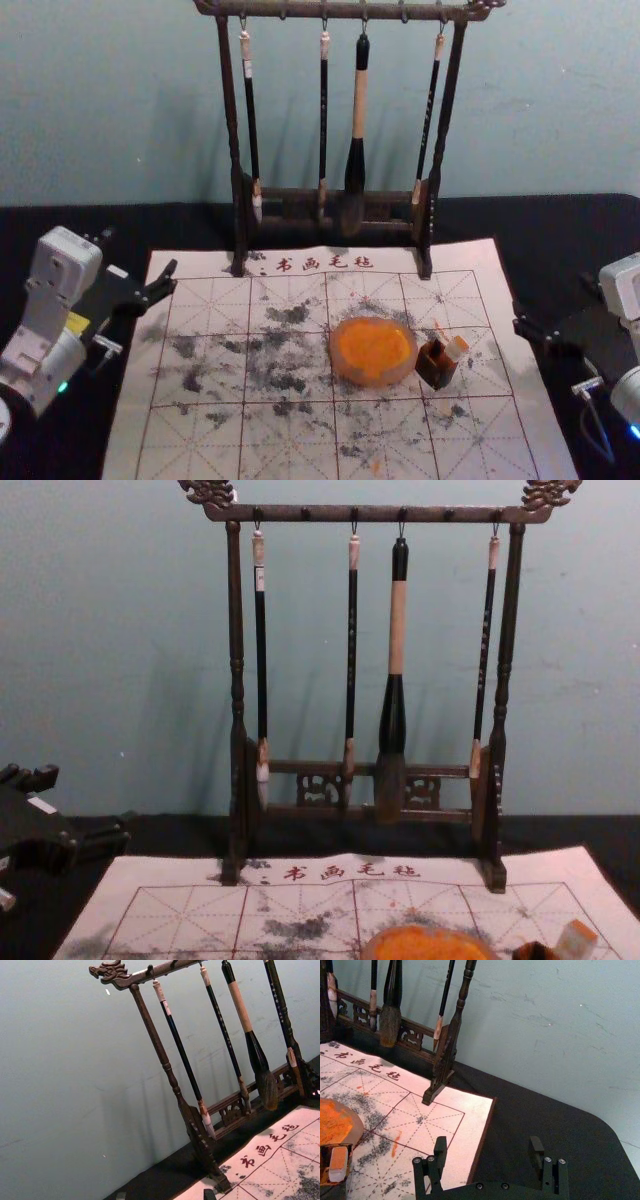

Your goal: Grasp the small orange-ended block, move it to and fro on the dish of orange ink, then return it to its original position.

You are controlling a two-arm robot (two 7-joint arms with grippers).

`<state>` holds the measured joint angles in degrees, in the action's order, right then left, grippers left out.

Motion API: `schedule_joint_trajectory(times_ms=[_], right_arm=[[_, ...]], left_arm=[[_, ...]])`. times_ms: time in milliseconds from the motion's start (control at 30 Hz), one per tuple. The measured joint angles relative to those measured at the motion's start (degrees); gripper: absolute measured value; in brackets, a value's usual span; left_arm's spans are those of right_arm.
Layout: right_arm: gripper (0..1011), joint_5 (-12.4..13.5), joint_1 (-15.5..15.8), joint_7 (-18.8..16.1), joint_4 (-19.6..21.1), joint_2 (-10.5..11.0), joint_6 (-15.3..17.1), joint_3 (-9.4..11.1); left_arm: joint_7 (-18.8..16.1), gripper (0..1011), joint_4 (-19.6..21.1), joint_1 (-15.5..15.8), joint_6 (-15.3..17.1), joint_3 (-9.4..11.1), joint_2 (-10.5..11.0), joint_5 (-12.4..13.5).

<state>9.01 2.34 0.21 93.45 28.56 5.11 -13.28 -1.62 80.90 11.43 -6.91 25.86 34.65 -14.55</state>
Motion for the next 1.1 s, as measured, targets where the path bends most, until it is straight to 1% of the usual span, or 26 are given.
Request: schedule_joint_trajectory(times_ms=[1100], right_arm=[[1002, -0.04, 0.0, 0.0, 0.1, 0.06, 0.09, -0.04]], left_arm=[[0.0, 1001, 0.0, 0.0, 0.0, 0.0, 0.0, 0.0]])
